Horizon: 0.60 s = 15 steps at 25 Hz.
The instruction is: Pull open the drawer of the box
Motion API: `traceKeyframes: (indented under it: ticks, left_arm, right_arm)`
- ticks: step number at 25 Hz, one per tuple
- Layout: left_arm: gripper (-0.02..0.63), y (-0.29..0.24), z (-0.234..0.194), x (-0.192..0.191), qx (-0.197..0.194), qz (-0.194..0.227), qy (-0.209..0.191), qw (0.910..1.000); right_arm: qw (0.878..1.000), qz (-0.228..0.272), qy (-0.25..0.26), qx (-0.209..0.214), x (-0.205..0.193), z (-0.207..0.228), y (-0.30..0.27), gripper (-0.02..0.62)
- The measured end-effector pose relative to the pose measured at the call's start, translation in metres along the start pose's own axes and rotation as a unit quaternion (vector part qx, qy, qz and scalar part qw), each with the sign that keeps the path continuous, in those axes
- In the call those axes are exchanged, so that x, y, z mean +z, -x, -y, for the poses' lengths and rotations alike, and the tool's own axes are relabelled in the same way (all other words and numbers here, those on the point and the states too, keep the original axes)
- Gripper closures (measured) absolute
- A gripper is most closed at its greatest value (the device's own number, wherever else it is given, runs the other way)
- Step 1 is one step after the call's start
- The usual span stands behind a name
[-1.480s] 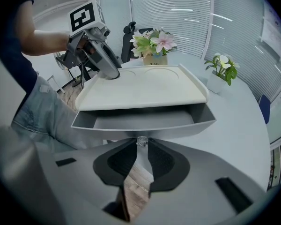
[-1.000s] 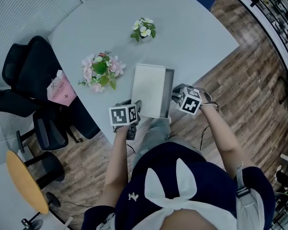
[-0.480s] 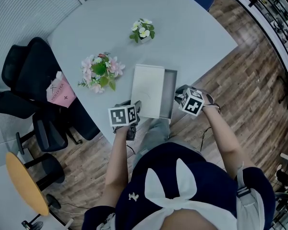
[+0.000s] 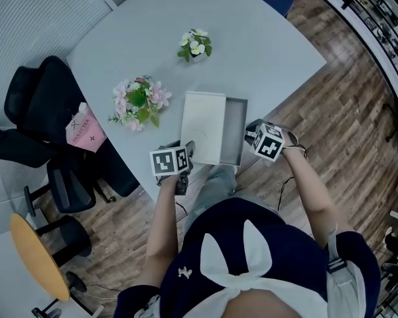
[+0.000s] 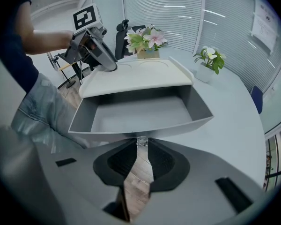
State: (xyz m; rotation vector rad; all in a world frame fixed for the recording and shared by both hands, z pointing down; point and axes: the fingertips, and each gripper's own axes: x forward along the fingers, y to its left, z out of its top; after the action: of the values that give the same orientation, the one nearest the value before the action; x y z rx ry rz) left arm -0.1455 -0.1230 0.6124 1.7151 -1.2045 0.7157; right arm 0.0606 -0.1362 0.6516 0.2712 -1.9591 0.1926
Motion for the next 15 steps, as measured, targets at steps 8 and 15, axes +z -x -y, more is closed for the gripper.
traceKeyframes:
  ticks: [8, 15]
  left_arm:
    - [0.402, 0.000, 0.000, 0.000, 0.002, 0.001, 0.001, 1.0000]
    - [0.402, 0.000, 0.000, 0.000, 0.005, 0.001, -0.001, 1.0000]
  right_arm:
    - [1.000, -0.001, -0.007, -0.005, -0.009, 0.000, 0.003, 0.517]
    - [1.000, -0.008, -0.020, -0.007, -0.025, 0.002, 0.007, 0.517]
